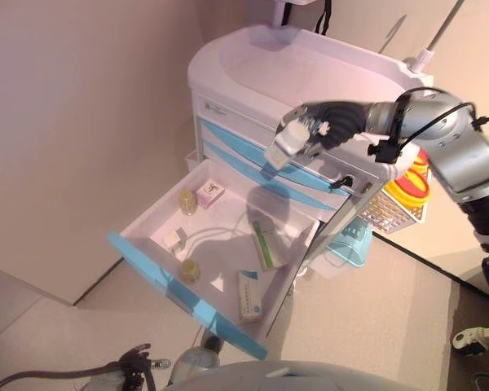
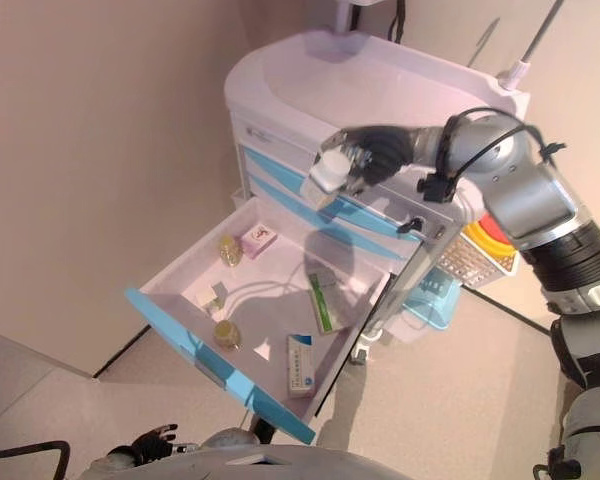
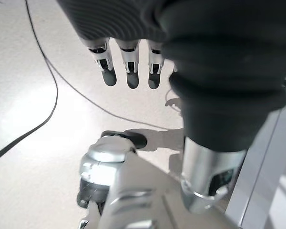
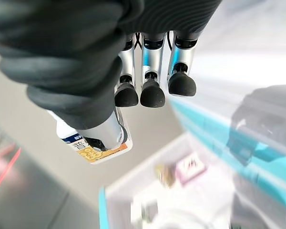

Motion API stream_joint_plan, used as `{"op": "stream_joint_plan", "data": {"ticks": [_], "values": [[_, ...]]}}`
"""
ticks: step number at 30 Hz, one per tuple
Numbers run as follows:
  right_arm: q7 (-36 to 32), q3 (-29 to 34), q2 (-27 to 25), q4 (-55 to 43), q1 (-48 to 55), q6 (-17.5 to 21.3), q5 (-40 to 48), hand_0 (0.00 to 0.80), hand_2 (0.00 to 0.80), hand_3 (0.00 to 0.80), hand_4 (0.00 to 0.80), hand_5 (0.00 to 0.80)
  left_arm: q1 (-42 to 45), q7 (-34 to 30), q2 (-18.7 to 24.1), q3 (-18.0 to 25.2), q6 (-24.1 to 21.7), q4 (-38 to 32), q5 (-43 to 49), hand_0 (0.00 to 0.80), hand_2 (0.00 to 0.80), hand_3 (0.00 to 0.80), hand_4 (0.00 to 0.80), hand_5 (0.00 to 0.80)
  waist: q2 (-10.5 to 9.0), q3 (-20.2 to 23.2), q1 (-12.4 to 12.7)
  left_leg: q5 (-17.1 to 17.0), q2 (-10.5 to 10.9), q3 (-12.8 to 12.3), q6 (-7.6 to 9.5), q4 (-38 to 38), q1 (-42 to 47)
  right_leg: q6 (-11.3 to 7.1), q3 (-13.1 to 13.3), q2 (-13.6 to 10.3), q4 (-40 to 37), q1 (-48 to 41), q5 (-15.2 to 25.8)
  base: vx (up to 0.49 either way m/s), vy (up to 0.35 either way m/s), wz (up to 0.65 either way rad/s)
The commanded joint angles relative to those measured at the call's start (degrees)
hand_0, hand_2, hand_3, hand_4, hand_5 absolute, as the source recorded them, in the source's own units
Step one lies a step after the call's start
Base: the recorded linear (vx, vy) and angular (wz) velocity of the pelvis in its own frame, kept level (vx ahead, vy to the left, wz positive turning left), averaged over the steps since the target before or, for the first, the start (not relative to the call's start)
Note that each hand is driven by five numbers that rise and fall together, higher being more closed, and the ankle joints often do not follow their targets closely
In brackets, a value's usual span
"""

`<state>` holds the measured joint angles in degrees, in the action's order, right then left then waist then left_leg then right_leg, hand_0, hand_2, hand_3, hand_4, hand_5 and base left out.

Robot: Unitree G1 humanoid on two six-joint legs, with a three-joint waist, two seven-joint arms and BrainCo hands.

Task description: Open the drawer and pick up the medicine

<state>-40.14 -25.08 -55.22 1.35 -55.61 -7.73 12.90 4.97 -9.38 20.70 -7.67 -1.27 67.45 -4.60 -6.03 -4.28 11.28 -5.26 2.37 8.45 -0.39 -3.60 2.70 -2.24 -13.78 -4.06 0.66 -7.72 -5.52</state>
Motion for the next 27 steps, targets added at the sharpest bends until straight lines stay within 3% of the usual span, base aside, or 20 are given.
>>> {"op": "stream_joint_plan", "data": {"ticks": [1,10,27], "values": [[7.07,2.07,-2.15,4.11,-6.02,-0.24,5.53,0.800,0.800,0.800,0.800,0.800,-1.02,-0.75,1.43,-1.15,0.05,4.15,-0.65,0.000,0.000,0.000,0.000,0.000,-0.85,2.64,0.87,6.58,1.55,-0.14,0.71,1.44,2.32,-1.75,0.71,-1.15,2.05,1.58,2.92,0.000,0.000,0.00],[14.94,0.81,-4.27,17.61,-13.41,-5.09,8.58,0.800,0.800,0.800,0.800,0.800,-0.69,-1.22,2.41,-2.72,1.20,3.89,-1.84,0.000,0.000,0.000,0.000,0.000,-0.71,2.32,1.77,7.18,1.98,1.32,0.86,1.88,2.97,-1.44,-0.14,-1.31,2.28,0.37,2.14,0.022,-0.001,0.08],[17.84,-10.34,-2.45,43.46,-23.56,-5.88,-3.47,0.800,0.800,0.800,0.800,0.800,-0.73,-1.44,3.45,-6.46,2.93,0.16,-3.08,0.000,0.000,0.000,0.000,0.000,-0.75,0.80,5.81,7.16,2.96,4.44,1.54,2.36,3.32,-1.14,-2.31,-2.04,3.08,-0.91,1.68,0.042,0.022,0.12]]}}
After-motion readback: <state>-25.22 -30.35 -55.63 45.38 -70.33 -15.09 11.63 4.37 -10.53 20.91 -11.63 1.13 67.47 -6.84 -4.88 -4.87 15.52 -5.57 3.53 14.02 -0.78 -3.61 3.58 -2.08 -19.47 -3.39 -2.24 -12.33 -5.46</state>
